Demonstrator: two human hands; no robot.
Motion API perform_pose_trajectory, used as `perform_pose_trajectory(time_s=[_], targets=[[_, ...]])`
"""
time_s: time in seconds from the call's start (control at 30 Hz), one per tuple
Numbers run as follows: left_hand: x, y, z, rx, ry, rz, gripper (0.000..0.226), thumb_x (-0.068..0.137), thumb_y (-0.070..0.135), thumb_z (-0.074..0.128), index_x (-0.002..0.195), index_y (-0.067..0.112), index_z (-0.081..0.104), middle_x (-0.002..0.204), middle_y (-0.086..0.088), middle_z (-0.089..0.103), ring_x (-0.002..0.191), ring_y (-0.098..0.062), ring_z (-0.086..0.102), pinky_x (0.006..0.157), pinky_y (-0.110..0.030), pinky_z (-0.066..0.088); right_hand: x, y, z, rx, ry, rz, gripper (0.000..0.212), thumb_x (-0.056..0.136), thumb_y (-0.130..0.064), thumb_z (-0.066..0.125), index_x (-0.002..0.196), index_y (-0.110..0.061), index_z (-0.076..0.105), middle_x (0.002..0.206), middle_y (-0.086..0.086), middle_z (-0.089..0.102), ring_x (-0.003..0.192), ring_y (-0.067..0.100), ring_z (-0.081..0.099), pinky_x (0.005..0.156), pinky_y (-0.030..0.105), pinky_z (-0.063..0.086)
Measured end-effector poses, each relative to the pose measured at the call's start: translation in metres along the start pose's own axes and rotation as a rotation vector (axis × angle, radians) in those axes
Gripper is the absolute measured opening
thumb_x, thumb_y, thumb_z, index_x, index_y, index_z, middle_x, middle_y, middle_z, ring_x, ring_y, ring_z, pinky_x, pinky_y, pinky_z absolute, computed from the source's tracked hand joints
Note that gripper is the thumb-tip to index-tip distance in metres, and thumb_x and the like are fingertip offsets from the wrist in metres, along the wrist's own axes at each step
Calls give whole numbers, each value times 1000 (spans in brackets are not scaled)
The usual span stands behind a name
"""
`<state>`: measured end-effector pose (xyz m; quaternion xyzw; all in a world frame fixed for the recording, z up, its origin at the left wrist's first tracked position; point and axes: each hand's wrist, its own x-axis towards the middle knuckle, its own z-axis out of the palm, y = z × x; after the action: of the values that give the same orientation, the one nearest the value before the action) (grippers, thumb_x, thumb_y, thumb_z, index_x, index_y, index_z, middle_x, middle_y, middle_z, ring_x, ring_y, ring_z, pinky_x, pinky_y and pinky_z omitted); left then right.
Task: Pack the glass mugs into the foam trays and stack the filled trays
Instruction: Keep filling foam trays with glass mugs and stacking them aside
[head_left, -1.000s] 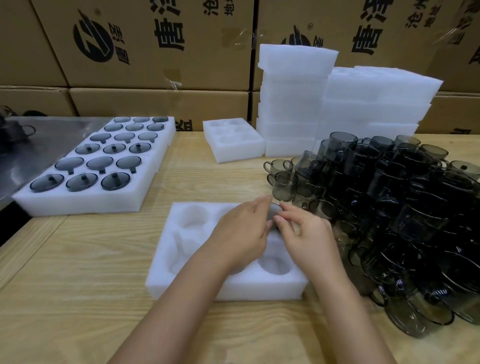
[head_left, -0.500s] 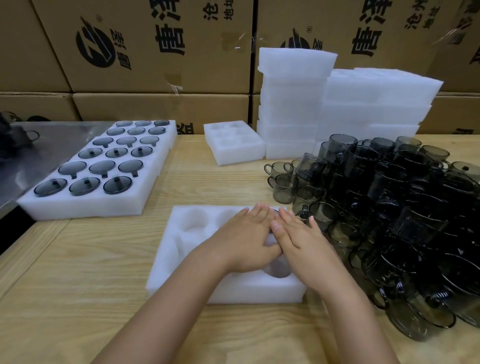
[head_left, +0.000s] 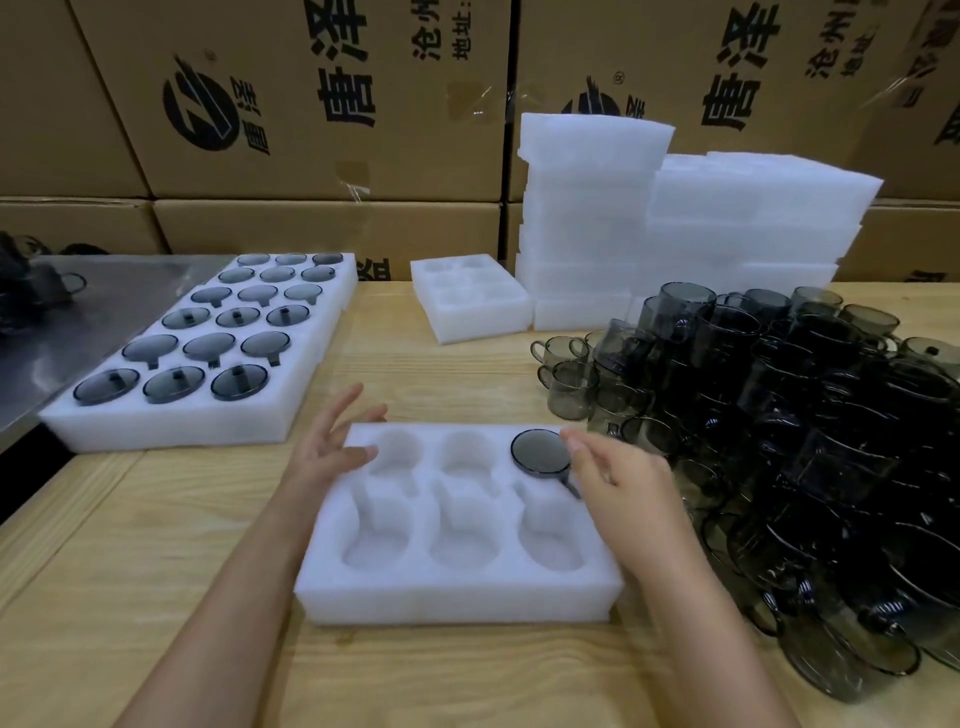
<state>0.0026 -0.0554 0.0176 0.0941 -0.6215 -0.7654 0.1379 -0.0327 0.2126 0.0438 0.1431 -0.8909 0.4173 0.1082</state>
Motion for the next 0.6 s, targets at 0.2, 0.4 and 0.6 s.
perform_pose_trajectory(time_s=[0.2, 0.4, 0.6], targets=[[3, -4, -9, -74, -39, -63, 66, 73, -24, 41, 129, 10, 52, 106, -6, 71, 83, -20, 71, 62, -28, 58, 28, -3, -9, -616, 252, 81, 20, 89, -19, 56, 103, -6, 63, 105, 12, 59, 99, 31, 51, 71, 36, 41], [4, -2, -11, -55, -50, -59, 76, 52, -7, 49, 124, 15, 56, 103, -10, 71, 80, -22, 70, 64, -27, 57, 38, -1, -5, -800, -28, 294, 17, 90, -23, 58, 102, -12, 61, 110, 9, 57, 105, 28, 54, 66, 31, 36], [4, -1, -10, -87, -71, -60, 72, 53, -6, 49, 120, 17, 59, 99, -8, 72, 78, -23, 71, 61, -29, 57, 36, -1, -5, -725, 35, 259, 15, 91, -25, 58, 87, -11, 62, 91, 7, 63, 89, 28, 60, 66, 29, 41]])
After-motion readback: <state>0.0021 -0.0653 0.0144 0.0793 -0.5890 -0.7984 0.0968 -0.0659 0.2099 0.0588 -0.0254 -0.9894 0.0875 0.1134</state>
